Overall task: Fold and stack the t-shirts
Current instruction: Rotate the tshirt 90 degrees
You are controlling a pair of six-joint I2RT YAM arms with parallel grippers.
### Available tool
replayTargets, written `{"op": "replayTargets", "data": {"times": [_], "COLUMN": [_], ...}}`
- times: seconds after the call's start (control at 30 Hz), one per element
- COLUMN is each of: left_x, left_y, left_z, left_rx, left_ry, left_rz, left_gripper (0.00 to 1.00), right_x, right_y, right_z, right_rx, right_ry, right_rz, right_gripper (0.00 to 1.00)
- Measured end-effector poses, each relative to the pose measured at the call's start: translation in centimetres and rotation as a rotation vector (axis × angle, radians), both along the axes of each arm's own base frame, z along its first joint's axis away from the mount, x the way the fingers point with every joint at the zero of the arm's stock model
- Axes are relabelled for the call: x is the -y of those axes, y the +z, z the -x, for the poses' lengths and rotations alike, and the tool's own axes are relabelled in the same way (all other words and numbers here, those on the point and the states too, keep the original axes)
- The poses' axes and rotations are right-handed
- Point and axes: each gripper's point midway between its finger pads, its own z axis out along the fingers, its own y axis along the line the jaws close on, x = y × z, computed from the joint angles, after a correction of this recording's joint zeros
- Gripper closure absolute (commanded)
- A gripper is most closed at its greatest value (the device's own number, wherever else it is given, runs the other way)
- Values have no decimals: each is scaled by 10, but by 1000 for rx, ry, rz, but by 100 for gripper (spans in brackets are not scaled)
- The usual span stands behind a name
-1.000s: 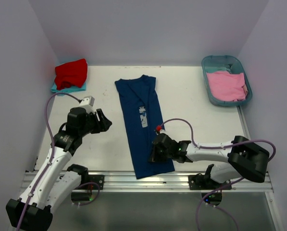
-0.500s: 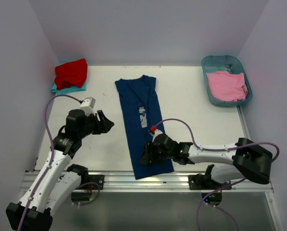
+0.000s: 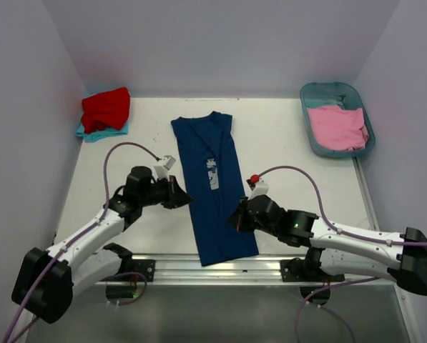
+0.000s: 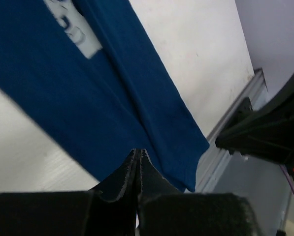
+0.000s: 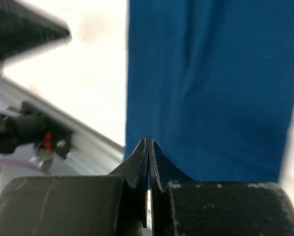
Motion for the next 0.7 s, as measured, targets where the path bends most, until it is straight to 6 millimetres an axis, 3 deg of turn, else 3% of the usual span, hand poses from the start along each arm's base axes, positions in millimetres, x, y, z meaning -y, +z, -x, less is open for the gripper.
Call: {"op": "replayTargets", "data": {"times": [0.2,0.4,0.53,0.7], "left_x": [62,103,112,111], "left_y": [-26,-44,-72,-102], "left_z": [59,123,151,160], "left_rx": [-83,-156,-237,-301], "left_ry": [-225,-376,-408,-377], "left_rz": [64,80,29,-36], "left_gripper": [100,100,100,100], "right_x": [29,43,49,51], "right_y": [-9,-18,-18,-16], "right_z": [-10,-9,-9,-9], "right_rx": [13,-2,4,10], "right_ry": [-101,-133,-145,-150], "right_rz": [134,191,200,200], "right_gripper": [100,100,100,100]}}
